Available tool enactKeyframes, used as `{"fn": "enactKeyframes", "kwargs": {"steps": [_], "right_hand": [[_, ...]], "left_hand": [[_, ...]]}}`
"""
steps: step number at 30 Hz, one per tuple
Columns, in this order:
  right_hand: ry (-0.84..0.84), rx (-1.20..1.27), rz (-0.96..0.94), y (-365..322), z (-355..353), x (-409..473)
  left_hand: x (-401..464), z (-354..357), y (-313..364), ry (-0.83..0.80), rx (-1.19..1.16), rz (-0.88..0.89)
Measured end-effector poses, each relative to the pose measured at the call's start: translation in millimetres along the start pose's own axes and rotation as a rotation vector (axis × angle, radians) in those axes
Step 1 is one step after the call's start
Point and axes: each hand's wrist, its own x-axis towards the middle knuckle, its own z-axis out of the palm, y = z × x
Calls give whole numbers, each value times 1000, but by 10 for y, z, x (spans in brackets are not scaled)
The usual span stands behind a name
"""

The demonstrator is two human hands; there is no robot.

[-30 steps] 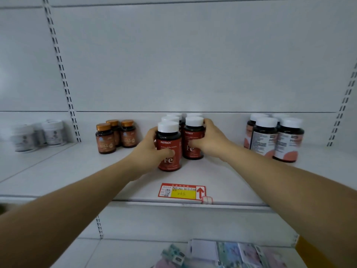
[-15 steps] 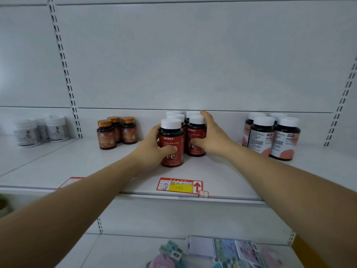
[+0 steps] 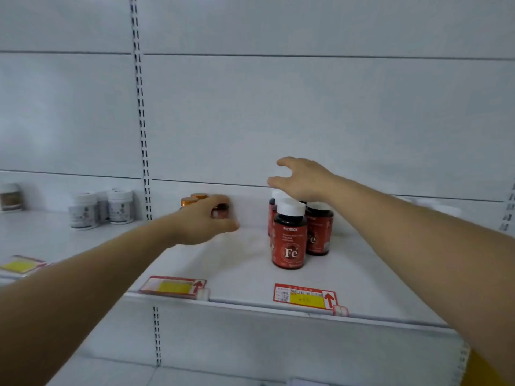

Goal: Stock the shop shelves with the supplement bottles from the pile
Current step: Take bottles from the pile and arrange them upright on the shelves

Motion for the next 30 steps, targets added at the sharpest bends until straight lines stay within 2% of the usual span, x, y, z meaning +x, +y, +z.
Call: {"fn": "enactKeyframes", "kwargs": {"steps": [5,10,15,19,23,27,30], "right_hand": [[-102,-69,-176,-1302,544,298],[-188,-17,-409,-3140,1427,510],[-271,72,-671,-5196,2344,400],[-363,196,-857,-6551,3071,118],[-496,217,-961,-7509,3962,-117],[-624,128,-940,-8163,4913,10],[-655,107,-902,-8598,5589,302]], "left_hand": [[-571,-857,-834,93,198,-142],[-1553,-1787,-1977,148,401,-304],[-2658,-2544,-3096,176,433,-552],[-3345,-2953,-3860,177,462,-691],[-3846,-3237,-4738,221,417,-884],[-4139,-3354,-5708,242,309,-994],[-4199,-3530,-6485,248,256,-1039]]}}
